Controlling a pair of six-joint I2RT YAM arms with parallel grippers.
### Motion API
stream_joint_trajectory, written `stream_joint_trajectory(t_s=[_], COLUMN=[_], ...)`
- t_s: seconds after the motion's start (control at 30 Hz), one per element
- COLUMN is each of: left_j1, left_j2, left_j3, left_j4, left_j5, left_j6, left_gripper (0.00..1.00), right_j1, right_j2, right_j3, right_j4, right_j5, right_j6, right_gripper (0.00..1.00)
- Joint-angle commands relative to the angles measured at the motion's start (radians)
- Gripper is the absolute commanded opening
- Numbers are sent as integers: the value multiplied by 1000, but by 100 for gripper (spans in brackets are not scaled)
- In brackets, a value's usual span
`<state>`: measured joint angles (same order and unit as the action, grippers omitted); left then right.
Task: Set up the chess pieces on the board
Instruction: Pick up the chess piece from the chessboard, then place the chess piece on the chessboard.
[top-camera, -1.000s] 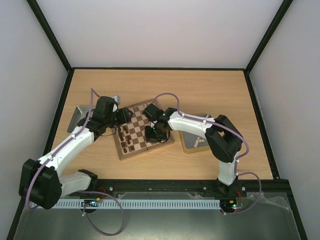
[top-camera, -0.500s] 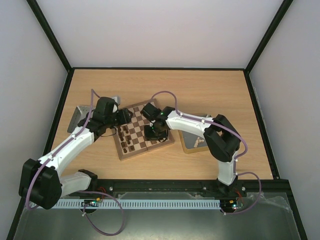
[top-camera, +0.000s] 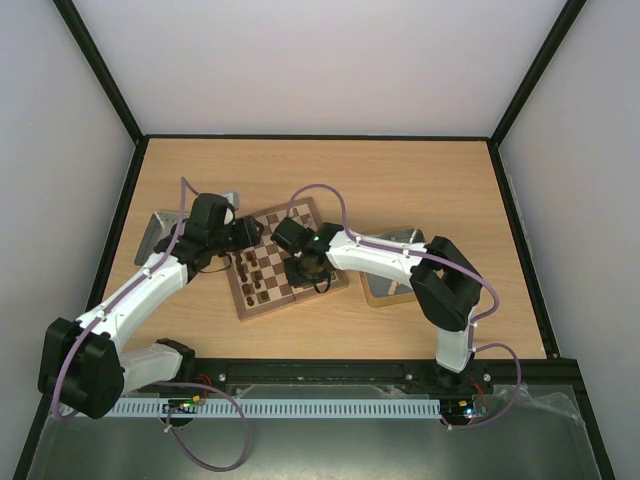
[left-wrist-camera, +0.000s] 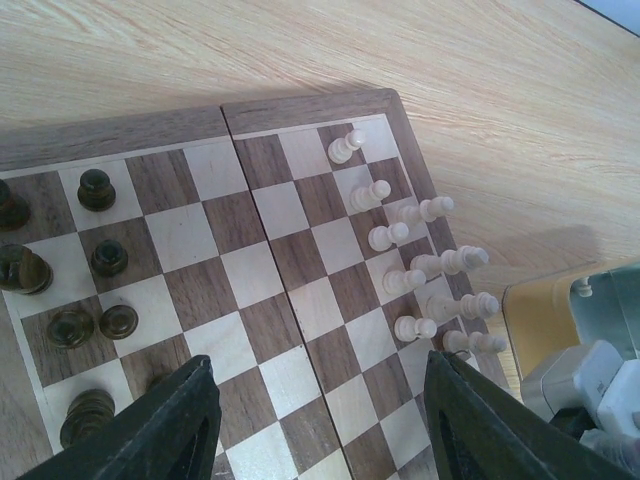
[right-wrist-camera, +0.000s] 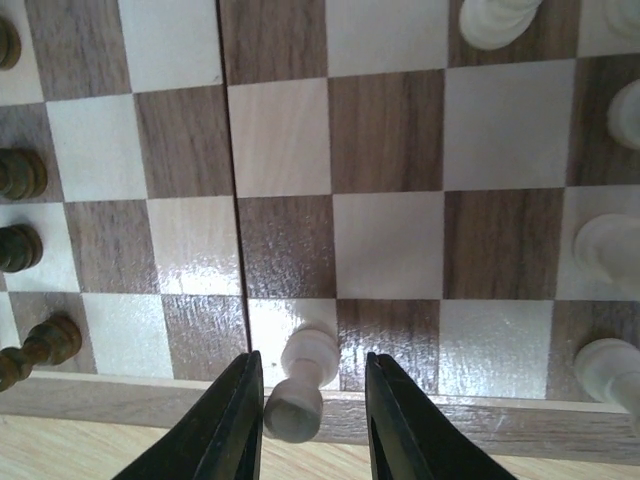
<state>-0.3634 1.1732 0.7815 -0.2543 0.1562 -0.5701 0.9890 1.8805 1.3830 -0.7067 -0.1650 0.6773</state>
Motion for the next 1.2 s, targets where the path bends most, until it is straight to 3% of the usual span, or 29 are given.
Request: stream_joint_trajectory(t_s=[0.0, 0.17, 0.47, 0.6, 0.7, 1.17], left_j1=[7, 7, 7, 8, 9, 20], left_j2=[-8, -7, -4, -3, -4, -12], left_j3=[23, 21, 22, 22, 22, 14], left_j4=[-7, -8, -7, -5, -6, -13], left_j5=[-7, -7, -6, -6, -7, -25], left_j6=[10, 10, 11, 10, 10, 12], left_gripper=[58, 58, 58, 58, 58, 58], right_j1=[4, 5, 7, 10, 10, -94], right_j2=[-30, -29, -23, -25, -33, 68], right_j3=[16, 16, 12, 14, 32, 346], right_j4=[-37, -26, -28, -28, -30, -106], right_j5=[63, 44, 15, 16, 47, 181], right_j6=[-3, -5, -7, -6, 2, -71], right_gripper=[27, 18, 17, 7, 6, 7])
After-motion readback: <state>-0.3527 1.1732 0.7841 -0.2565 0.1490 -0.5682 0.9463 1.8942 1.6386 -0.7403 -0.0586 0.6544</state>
